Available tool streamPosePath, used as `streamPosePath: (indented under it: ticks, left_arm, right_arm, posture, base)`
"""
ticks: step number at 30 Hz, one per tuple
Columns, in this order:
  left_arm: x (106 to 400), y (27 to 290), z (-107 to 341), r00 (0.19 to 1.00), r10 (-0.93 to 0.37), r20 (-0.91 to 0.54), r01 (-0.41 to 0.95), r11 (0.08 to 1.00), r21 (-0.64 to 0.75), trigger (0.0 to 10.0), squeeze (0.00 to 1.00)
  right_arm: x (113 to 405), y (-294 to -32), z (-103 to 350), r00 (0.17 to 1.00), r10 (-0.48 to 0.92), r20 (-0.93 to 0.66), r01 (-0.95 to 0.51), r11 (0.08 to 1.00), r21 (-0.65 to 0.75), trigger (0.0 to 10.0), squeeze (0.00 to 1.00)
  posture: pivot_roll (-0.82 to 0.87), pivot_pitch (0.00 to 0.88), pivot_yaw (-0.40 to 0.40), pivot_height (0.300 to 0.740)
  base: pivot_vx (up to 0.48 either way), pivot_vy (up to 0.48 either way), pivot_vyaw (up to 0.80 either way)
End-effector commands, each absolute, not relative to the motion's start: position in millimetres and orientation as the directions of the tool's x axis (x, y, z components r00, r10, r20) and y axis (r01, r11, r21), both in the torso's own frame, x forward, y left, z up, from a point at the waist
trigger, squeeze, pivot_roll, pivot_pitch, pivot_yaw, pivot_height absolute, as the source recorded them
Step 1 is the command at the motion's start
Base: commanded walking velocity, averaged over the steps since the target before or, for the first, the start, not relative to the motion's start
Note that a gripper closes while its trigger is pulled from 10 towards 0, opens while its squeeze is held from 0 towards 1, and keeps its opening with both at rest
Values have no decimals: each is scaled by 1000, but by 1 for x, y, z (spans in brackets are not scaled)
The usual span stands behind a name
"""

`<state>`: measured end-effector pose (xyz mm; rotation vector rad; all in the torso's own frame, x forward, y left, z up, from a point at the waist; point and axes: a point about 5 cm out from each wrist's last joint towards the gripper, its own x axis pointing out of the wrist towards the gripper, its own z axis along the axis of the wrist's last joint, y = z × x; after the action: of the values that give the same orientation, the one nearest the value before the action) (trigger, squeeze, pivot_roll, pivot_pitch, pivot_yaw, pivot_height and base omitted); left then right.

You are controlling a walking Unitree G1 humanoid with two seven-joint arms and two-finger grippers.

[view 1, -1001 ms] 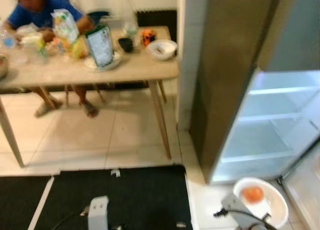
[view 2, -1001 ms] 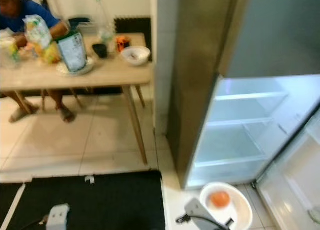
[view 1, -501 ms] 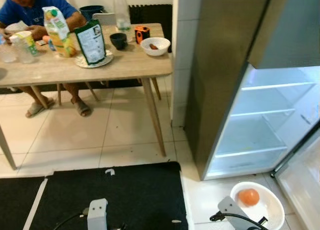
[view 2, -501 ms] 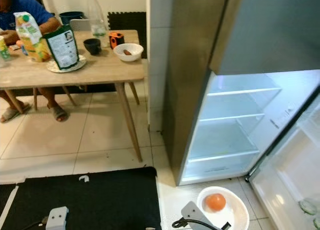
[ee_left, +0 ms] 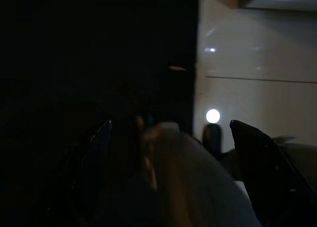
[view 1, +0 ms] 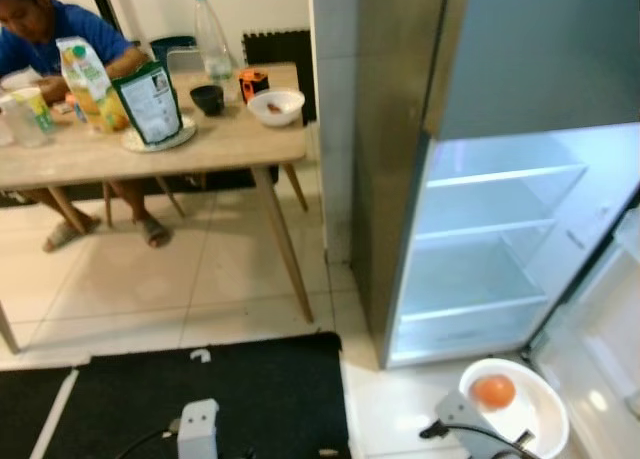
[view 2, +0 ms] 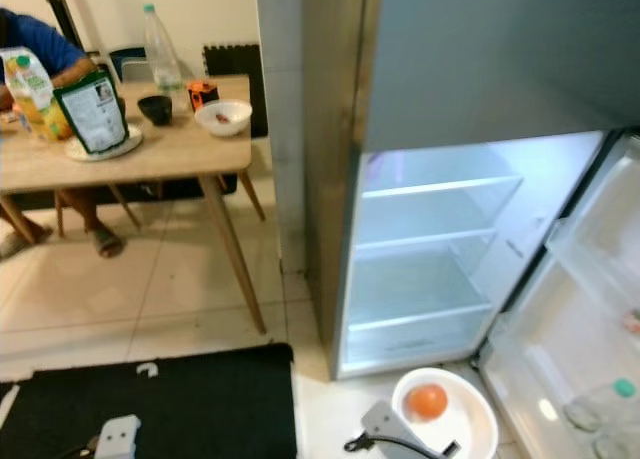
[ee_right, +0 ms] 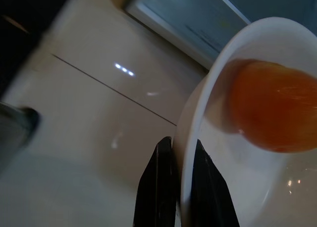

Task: Restocking fridge

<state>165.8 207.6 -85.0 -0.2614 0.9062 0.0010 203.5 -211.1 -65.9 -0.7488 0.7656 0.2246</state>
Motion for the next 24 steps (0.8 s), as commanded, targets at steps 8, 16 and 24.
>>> streamPosePath:
  ticks: [8,16,24]
  left_arm:
    - [163,206,-87,606,-113,-788,-108,969,-222,10000,0]
    - [163,205,-87,606,-117,-787,-104,969,-225,10000,0]
    - [162,204,-88,600,-119,-791,-93,972,-217,10000,0]
  right_arm:
    - [213,-204,-61,745,-56,-664,-430,721,-543,10000,0]
    - [218,-204,-57,758,-52,-650,-423,718,-552,10000,0]
    - [221,-203,-56,766,-43,-641,-428,709,-560,10000,0]
  posture:
    - [-73,66,-6,740]
    - [-74,67,-6,740]
    - [-76,62,-11,740]
  base:
    - [0,-354,0]
    - [0,-355,0]
    - [0,-125,0]
